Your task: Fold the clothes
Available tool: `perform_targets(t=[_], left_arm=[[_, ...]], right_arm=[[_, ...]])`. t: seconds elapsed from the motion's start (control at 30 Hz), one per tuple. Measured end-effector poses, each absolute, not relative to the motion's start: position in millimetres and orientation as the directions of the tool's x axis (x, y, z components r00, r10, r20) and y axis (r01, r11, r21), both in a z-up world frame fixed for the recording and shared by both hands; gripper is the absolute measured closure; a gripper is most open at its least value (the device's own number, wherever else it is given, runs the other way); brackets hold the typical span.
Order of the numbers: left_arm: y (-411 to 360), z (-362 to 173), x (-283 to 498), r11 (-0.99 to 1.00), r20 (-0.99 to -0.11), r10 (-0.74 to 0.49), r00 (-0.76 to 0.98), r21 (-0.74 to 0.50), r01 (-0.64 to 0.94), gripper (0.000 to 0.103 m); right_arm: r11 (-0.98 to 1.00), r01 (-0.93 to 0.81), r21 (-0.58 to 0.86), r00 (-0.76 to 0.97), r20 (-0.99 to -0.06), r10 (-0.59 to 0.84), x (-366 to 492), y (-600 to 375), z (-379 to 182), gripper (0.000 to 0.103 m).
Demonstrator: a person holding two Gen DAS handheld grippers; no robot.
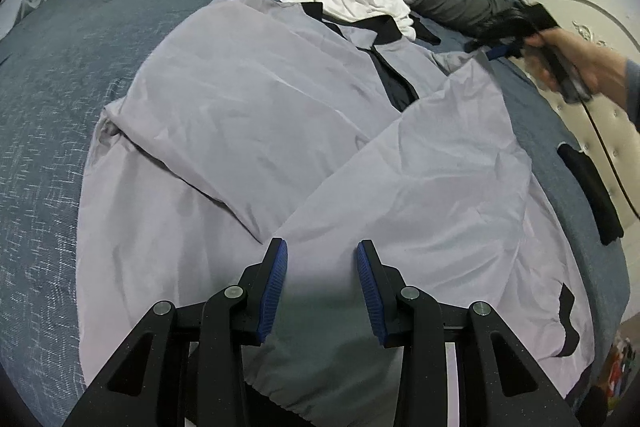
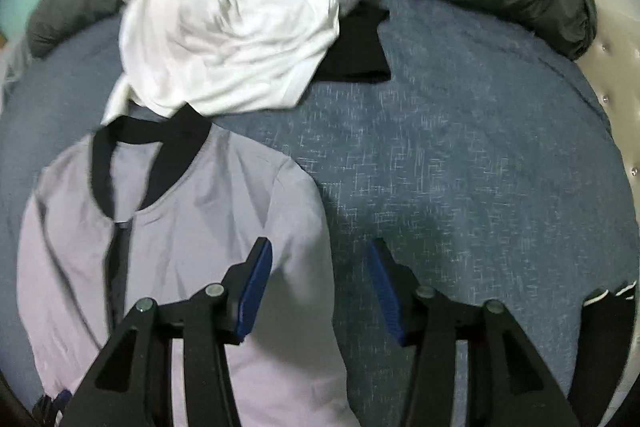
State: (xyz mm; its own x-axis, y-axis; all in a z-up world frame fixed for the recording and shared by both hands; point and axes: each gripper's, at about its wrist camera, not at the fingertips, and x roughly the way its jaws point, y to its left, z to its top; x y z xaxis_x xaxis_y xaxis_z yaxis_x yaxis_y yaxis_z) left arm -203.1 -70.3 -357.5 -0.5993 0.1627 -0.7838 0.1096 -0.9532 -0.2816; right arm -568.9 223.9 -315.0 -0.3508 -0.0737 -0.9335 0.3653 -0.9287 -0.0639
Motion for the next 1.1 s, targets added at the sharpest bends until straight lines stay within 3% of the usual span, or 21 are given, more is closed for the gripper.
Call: perform_targets(t=[0.07,0.1,0.13,0.23,0.6,0.8,0.97,1.1], left_arm=[[-70.2,-358.7,-202.8,-0.953,-0.786,0.166,-0.596,-0.284,0.11,0.063],[-70.2,-359.3,-202.8,-0.952,-0.787,0.167,-0.594,-0.285,0.11,0.063],[-70.2,-360.0,-202.9,-0.952,-0.787,0.169,-0.593,-0.286,0.11,0.063],[-69.8,-362.3,-203.2,-0.951,-0.791,0.173,-0.587,-0.289,0.109,0.063],[-64.7,-367.8,-204.7,-0.954,-0.798,0.181,-0.575,-0.284,0.093,0.063],[-67.5,-367.1,-206.8,-0.953,-0.801,0.184,-0.57,-0.288,0.097,0.063],[-67.5,-366.6,-205.7,-0.953,-0.803,0.179,-0.569,-0.284,0.102,0.063],[-64.9,-366.7,-213.4,-0.955,-0.805,0.173,-0.568,-0.278,0.103,0.063]], right_arm=[[-0.929,0.358,-0.097,-0.327,-0.945,-0.027,-579.7,215.2,-325.1,0.053],[-0.929,0.353,-0.112,-0.315,-0.949,-0.005,-584.4,212.0,-330.5,0.061],[-0.929,0.353,-0.11,-0.303,-0.953,-0.003,-588.8,209.6,-334.6,0.079],[-0.924,0.351,-0.155,-0.287,-0.957,0.052,-595.7,204.5,-348.1,0.097],[-0.941,0.222,-0.254,-0.342,-0.924,0.169,-616.9,219.4,-373.6,0.101],[-0.984,0.139,-0.116,-0.345,-0.937,0.062,-630.1,241.4,-376.8,0.101],[-0.994,0.107,0.009,-0.468,-0.882,-0.058,-625.3,272.0,-343.5,0.101],[-0.983,0.171,0.066,-0.498,-0.855,-0.144,-612.6,292.4,-325.6,0.101]])
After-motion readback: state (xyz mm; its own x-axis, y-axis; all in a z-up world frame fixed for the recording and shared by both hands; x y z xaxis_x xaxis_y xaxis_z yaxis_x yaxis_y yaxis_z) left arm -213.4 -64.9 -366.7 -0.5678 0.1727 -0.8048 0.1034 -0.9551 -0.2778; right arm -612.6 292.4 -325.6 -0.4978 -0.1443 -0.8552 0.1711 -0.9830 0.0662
